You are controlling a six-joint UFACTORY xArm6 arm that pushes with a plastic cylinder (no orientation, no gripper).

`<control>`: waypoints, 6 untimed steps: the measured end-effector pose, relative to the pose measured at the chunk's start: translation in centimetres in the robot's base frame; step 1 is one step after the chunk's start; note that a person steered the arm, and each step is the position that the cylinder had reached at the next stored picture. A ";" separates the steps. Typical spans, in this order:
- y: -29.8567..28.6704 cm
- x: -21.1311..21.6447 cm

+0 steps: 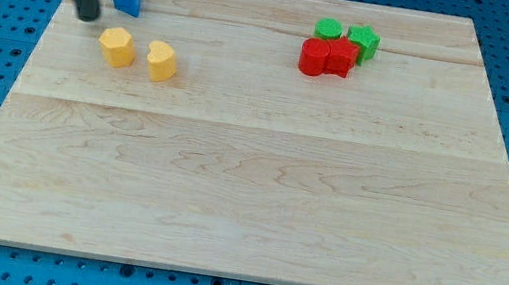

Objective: Nudge the blue cube down a bit

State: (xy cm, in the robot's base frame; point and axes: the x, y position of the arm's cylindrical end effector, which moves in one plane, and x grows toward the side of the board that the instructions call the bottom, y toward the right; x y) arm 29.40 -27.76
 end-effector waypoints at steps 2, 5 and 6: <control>-1.6 -8.3; 7.5 -10.3; 8.3 -10.2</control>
